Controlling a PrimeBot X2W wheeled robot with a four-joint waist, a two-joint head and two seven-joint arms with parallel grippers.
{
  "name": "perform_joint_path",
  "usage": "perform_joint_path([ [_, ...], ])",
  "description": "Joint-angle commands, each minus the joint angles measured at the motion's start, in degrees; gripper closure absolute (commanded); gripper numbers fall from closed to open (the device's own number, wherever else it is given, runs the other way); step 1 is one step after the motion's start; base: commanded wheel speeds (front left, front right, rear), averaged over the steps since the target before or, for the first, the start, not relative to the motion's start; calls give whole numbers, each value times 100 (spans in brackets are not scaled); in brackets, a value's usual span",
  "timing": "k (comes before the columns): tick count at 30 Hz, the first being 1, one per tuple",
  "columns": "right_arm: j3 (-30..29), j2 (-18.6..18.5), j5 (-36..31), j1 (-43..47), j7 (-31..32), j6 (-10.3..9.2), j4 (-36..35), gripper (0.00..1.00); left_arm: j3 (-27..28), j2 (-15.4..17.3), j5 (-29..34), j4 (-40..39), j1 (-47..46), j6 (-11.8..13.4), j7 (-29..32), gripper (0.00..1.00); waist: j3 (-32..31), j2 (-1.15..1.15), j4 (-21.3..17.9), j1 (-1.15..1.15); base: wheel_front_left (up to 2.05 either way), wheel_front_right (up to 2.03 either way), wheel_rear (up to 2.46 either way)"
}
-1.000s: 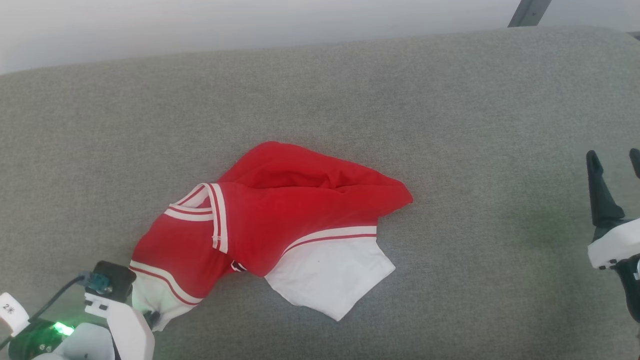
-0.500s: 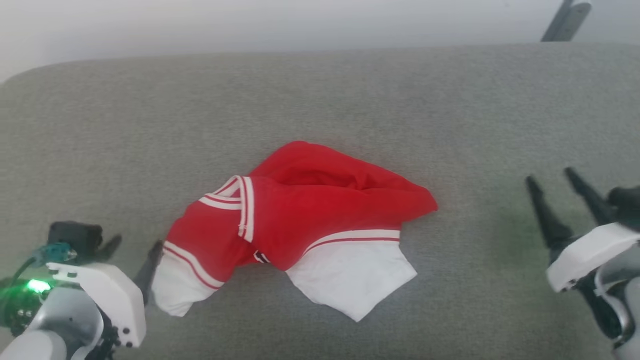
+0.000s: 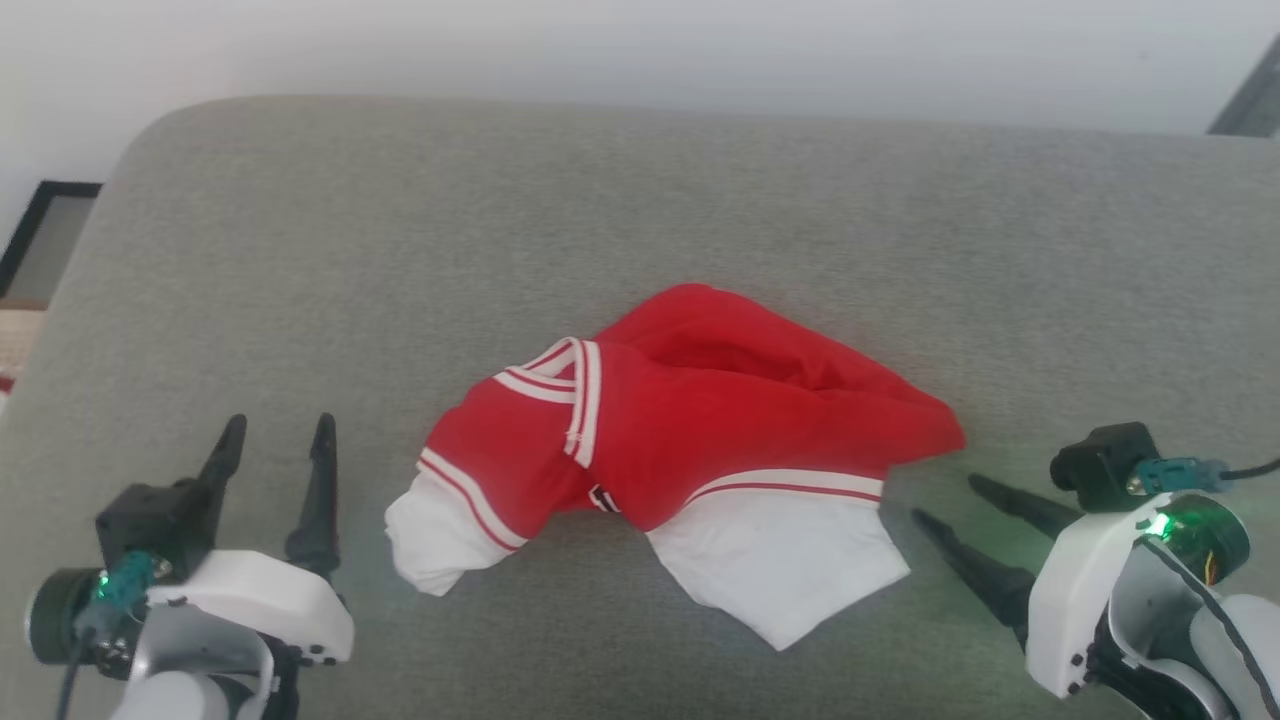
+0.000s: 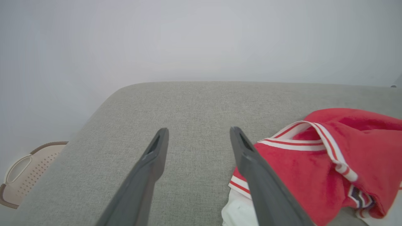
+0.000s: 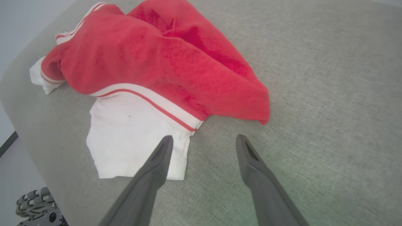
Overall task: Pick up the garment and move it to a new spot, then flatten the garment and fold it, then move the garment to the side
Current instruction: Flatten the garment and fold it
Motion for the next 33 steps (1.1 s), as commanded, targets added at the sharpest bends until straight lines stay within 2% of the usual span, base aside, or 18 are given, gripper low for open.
perform_joint_path([
  [1,43,-67,93,34,137,0,-70,0,-8,-67,64,72,-22,23,-136,0,10,0,104,0,0,0,0],
  [8,156,-352,348,91,1002,0,-235,0,-104,-531,-20,527,-168,-107,-792,0,137,0,424,0,0,0,0],
  [17,641,-257,222,-56,1668,2,101,0,3,-1014,151,872,-357,-184,-1173,0,261,0,710,0,0,0,0],
  [18,728,-252,165,-96,1668,2,148,15,39,-1074,161,886,-366,-194,-1182,0,258,0,727,0,0,0,0],
  [19,814,-255,87,-137,1636,2,191,71,66,-1120,188,898,-367,-210,-1191,0,251,0,741,0,0,0,0],
  [20,868,-261,6,-183,1595,2,240,100,97,-1148,226,912,-359,-228,-1191,0,238,0,747,0,0,0,0],
  [27,799,-415,-260,-439,1256,-8,438,100,501,-1335,485,759,-183,-393,-1194,0,152,0,677,0,0,0,0],
  [30,567,-553,-257,-504,1135,-7,455,100,668,-1400,617,719,-88,-471,-1195,0,115,0,600,0,0,0,0],
  [33,98,-830,-267,-562,1056,-4,519,100,859,-1485,753,680,14,-589,-1196,0,65,0,484,0,0,0,0],
])
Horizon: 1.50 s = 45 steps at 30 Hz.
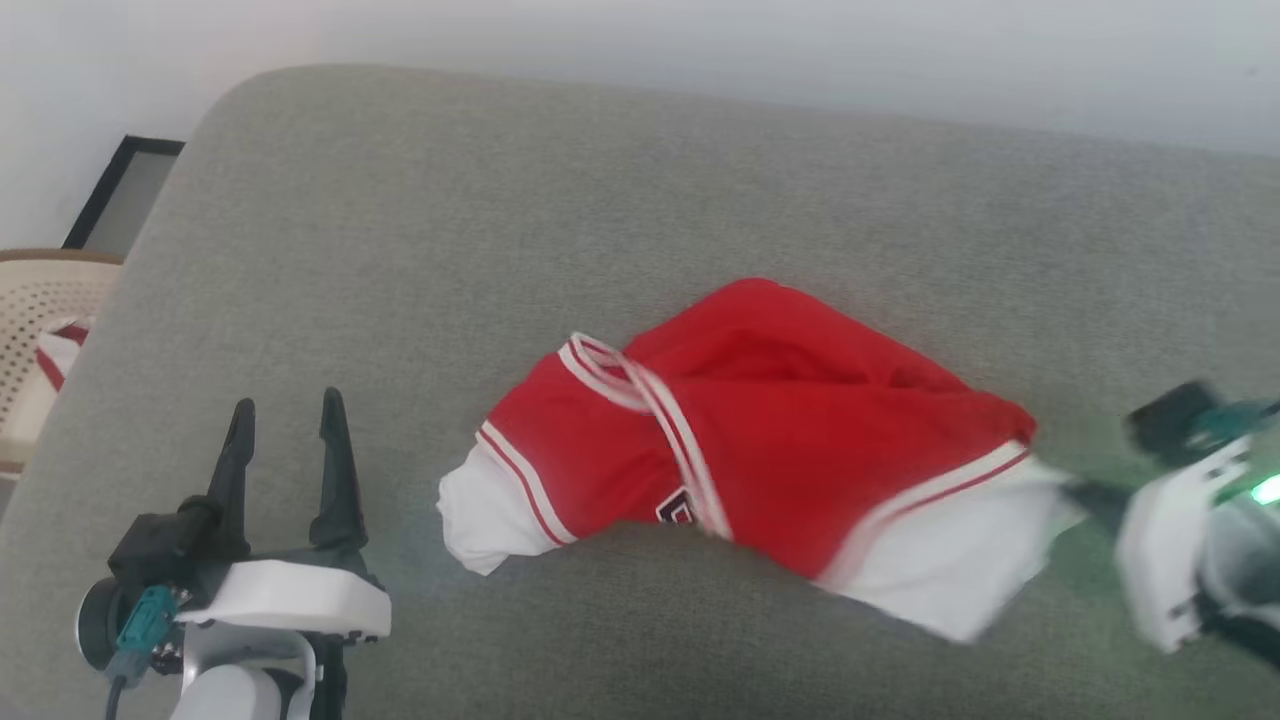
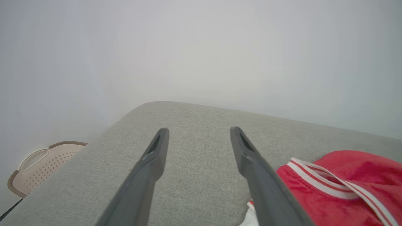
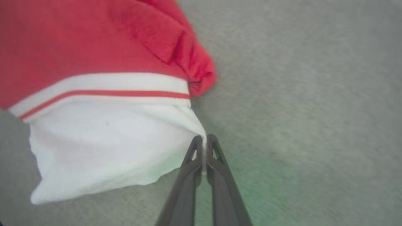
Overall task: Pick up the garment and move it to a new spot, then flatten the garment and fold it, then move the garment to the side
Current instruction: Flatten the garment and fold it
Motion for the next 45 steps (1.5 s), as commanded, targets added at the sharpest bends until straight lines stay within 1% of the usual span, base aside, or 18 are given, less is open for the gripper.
perform_joint_path([
  [1,-197,-132,-20,-75,-31,-10,56,100,58,-20,85,-8,92,-63,-27,0,-34,0,-66,0,0,0,0],
  [6,-857,-442,-46,-137,-5,-10,380,100,200,-57,203,27,137,-177,-27,0,-43,0,-193,0,0,0,0],
  [9,-1144,-547,-129,-232,-61,-10,708,100,233,-96,305,51,92,-225,-28,0,-19,0,-229,0,0,0,0],
  [12,-1308,-496,-215,-356,-166,-10,1095,100,203,-117,371,108,18,-306,-28,0,13,0,-249,0,0,0,0],
  [15,-1261,-345,-215,-481,-169,-9,1437,100,167,-143,398,185,-34,-390,-28,0,25,0,-261,0,0,0,0],
  [16,-1219,-309,-224,-538,-200,-10,1535,92,145,-143,390,226,-60,-437,-28,0,32,0,-263,0,0,0,0],
  [18,-1130,-217,-204,-645,-289,-9,1709,68,124,-123,408,308,-104,-499,-28,0,45,0,-272,0,0,0,0],
  [19,-1079,-188,-180,-687,-329,-10,1811,54,84,-126,391,350,-128,-554,-28,0,48,0,-277,0,0,0,0],
  [20,-1031,-178,-169,-725,-366,-10,1901,14,52,-127,375,389,-154,-586,-20,0,49,0,-282,0,0,0,0],
  [21,-983,-150,-147,-780,-408,-10,1985,0,37,-119,370,417,-194,-597,5,0,45,0,-285,0,0,0,0],
  [26,-809,-168,-46,-965,-613,-10,2160,0,-67,-28,247,424,-297,-802,288,0,-28,0,-365,0,0,0,0],
  [28,-794,-181,13,-1011,-706,-9,2195,0,-103,72,196,391,-322,-900,485,0,-77,0,-421,0,0,0,0],
  [33,-822,-195,40,-1086,-1012,-9,2110,0,-246,260,-107,247,-324,-1216,1321,0,-208,0,-600,0,0,0,0],
  [34,-822,-195,40,-1086,-1012,-9,2110,0,-246,260,-107,247,-324,-1216,1321,0,-208,0,-600,0,0,0,0],
  [36,-877,-162,-18,-1120,-1215,-10,2024,0,-328,315,-269,112,-328,-1309,1754,0,-247,0,-685,0,0,0,0],
  [40,-1122,-22,-230,-1106,-1828,-9,1878,0,-477,408,-521,-167,-317,-1364,2616,0,-304,0,-839,0,0,0,0],
  [45,-1534,306,-530,-997,-2554,-9,1709,0,-659,484,-721,-475,-313,-1284,3531,0,-340,0,-1048,0,0,0,0],
])
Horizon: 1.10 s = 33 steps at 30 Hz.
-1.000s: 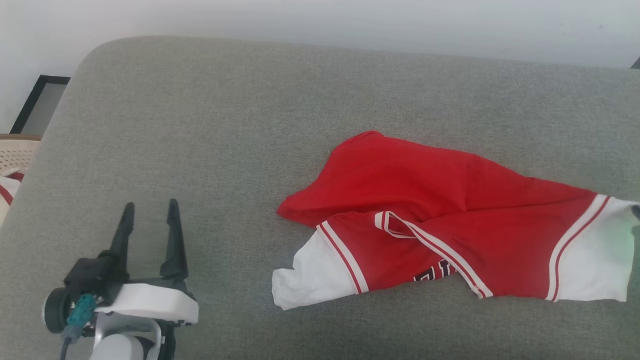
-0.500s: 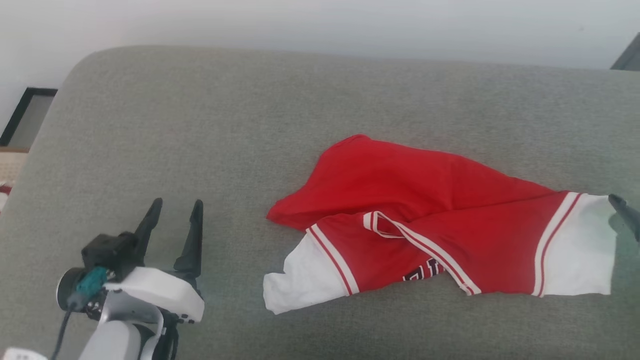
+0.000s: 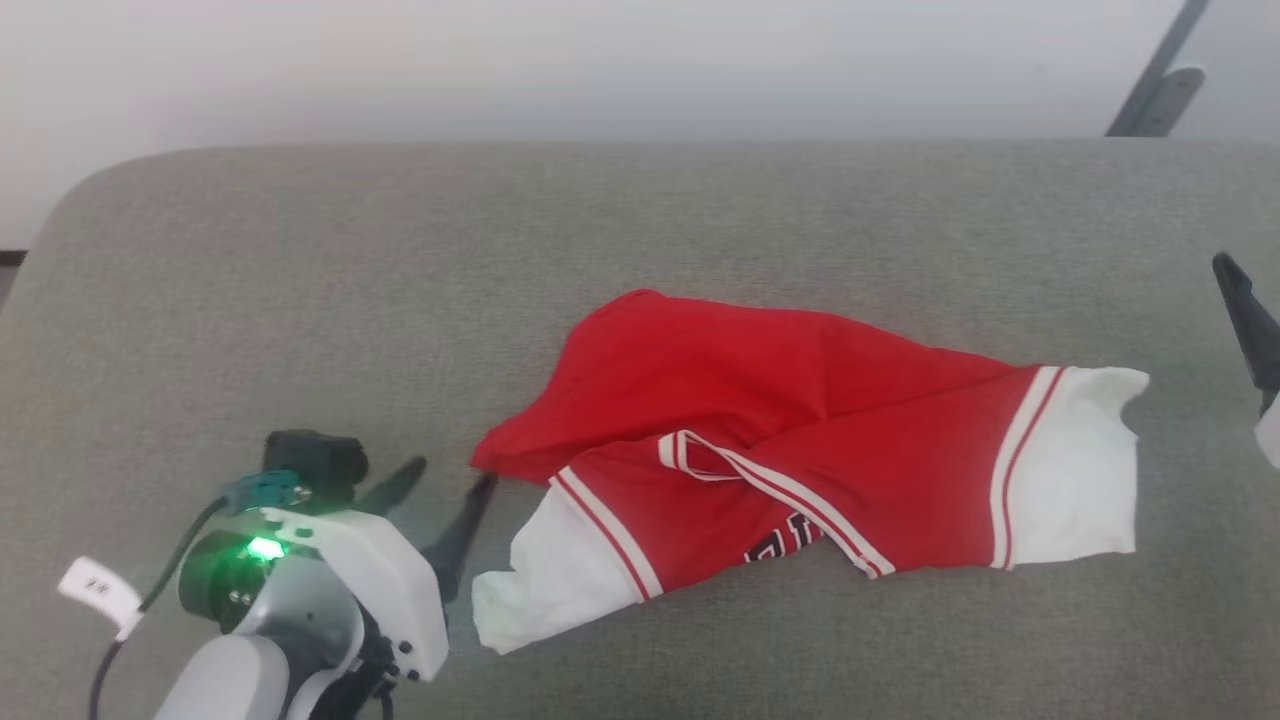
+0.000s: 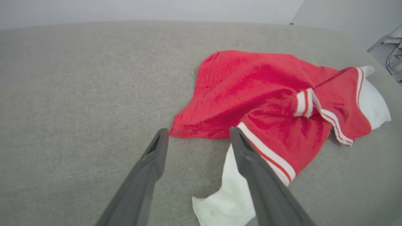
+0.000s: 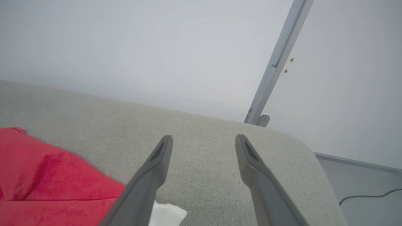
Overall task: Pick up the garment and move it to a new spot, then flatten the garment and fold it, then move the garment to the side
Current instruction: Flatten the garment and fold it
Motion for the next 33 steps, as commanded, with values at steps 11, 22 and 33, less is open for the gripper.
perform_joint_path([
  [11,-932,855,-692,461,-575,-8,-323,0,-329,36,-238,-49,-45,303,1371,0,112,0,-428,0,0,0,0],
  [22,-1126,1102,-830,615,-382,-8,-510,0,-409,-50,-418,783,-545,235,1731,100,356,0,-628,0,0,0,0],
  [33,-1288,1118,-810,705,-406,-8,-537,0,-302,258,-304,1139,-896,65,1559,100,384,0,-595,0,0,0,0],
])
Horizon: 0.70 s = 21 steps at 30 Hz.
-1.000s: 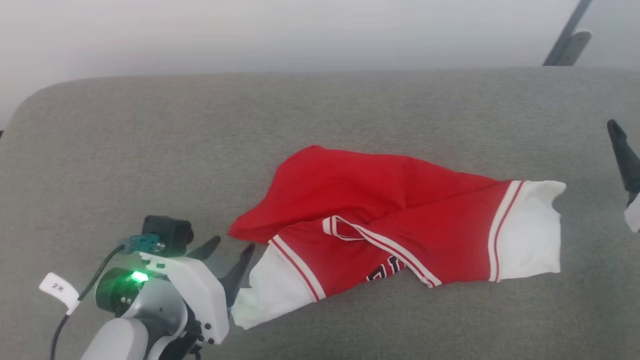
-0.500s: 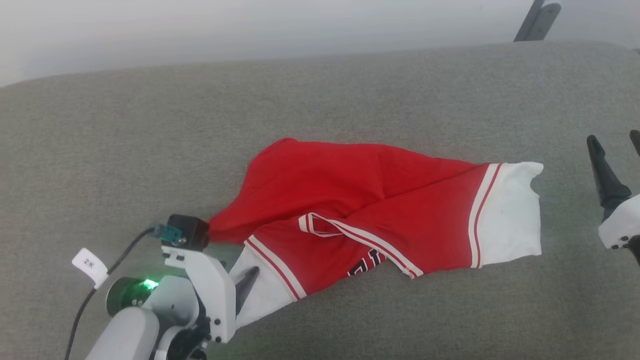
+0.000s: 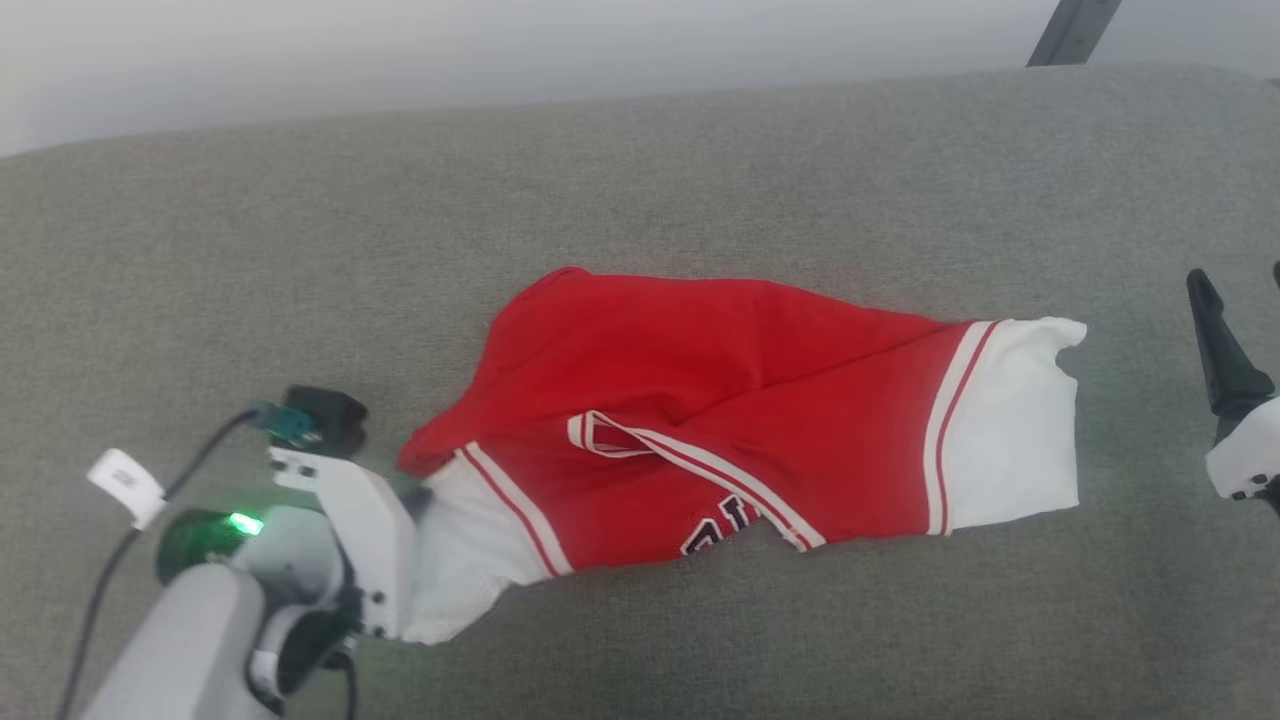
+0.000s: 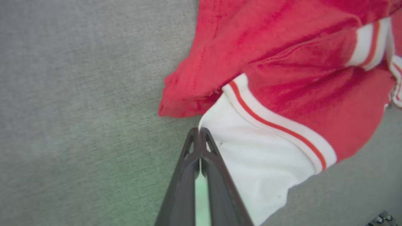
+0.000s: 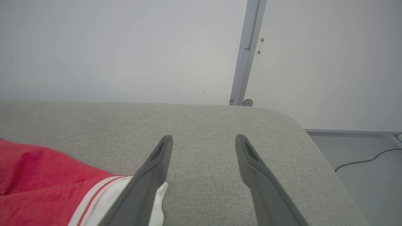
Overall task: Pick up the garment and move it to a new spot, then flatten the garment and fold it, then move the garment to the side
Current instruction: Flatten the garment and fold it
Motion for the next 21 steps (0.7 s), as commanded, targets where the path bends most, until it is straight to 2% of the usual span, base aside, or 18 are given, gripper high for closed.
perform_joint_path([
  [1,-45,15,-10,42,-9,-8,-9,0,60,90,113,30,-96,-4,-70,100,-5,0,18,0,0,0,0],
  [12,-140,85,-69,111,31,-8,-72,0,499,797,455,127,-539,38,-641,100,0,0,102,0,0,0,0],
  [15,-133,105,-76,116,26,-8,-72,0,566,917,429,60,-668,-113,-890,100,-24,0,117,0,0,0,0],
  [21,-181,101,-63,186,27,-8,-78,0,217,1166,169,-740,-319,-491,-711,100,-85,0,139,0,0,0,0],
])
